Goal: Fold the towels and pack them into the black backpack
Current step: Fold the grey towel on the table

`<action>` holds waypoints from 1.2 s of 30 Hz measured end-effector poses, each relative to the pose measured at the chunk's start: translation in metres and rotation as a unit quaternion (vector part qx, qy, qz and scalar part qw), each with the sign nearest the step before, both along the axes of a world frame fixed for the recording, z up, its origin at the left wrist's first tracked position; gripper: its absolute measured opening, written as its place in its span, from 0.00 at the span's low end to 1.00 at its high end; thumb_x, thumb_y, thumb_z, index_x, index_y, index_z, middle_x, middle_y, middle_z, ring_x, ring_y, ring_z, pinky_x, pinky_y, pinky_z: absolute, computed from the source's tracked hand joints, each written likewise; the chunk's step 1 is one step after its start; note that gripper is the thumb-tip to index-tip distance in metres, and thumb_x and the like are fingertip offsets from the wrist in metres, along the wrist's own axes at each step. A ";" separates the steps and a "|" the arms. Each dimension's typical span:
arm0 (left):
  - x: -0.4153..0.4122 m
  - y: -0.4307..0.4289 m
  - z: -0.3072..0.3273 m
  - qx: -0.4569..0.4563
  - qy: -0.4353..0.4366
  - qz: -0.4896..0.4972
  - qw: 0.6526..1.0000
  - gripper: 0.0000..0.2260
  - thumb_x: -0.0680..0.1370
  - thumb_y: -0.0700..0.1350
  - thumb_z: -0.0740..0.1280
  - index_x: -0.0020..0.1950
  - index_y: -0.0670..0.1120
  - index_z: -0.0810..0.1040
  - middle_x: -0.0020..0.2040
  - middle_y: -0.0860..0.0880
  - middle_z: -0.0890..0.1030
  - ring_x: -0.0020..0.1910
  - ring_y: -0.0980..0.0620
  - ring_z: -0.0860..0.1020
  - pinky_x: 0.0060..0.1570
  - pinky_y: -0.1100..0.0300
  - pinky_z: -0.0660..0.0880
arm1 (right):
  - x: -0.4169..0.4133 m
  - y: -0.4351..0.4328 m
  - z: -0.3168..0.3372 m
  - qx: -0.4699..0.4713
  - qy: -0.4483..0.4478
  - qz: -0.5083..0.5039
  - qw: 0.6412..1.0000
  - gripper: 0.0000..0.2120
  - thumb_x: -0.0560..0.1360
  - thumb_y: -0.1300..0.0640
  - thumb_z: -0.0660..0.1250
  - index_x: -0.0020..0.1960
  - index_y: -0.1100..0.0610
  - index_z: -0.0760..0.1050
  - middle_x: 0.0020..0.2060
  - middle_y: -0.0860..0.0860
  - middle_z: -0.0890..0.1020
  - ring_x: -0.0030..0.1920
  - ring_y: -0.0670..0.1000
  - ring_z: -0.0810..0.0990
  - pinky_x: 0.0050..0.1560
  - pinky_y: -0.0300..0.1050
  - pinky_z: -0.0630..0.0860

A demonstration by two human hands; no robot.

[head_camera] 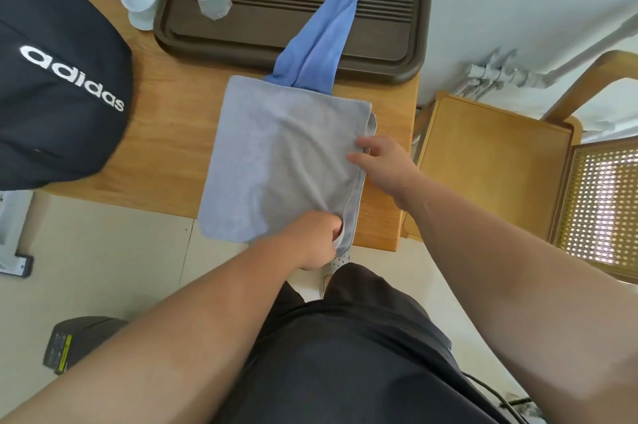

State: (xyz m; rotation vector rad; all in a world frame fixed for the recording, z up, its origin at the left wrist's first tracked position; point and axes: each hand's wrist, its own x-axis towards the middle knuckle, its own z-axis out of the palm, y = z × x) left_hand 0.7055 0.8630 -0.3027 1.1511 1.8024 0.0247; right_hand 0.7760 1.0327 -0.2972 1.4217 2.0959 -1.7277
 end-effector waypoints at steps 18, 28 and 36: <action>0.007 0.004 0.018 -0.054 -0.077 -0.025 0.995 0.07 0.76 0.39 0.67 0.41 0.49 0.72 0.42 0.48 0.77 0.38 0.52 0.72 0.36 0.61 0.67 | 0.011 0.007 -0.009 0.142 -0.075 0.027 0.987 0.16 0.78 0.48 0.66 0.53 0.60 0.83 0.57 0.54 0.79 0.53 0.55 0.79 0.51 0.50 0.77; -0.047 -0.008 0.013 0.041 -0.050 0.194 0.979 0.04 0.81 0.46 0.66 0.54 0.49 0.80 0.43 0.55 0.77 0.42 0.56 0.75 0.39 0.65 0.67 | 0.002 0.017 -0.012 0.203 -0.146 0.044 0.967 0.15 0.77 0.47 0.66 0.59 0.54 0.77 0.59 0.51 0.72 0.51 0.53 0.76 0.51 0.50 0.78; -0.143 0.010 0.010 0.104 0.146 0.269 0.947 0.20 0.74 0.51 0.74 0.64 0.49 0.75 0.60 0.45 0.76 0.58 0.45 0.77 0.59 0.53 0.74 | -0.037 0.036 -0.016 0.230 -0.188 0.068 0.952 0.24 0.80 0.49 0.62 0.74 0.52 0.65 0.68 0.54 0.67 0.70 0.59 0.66 0.62 0.54 0.72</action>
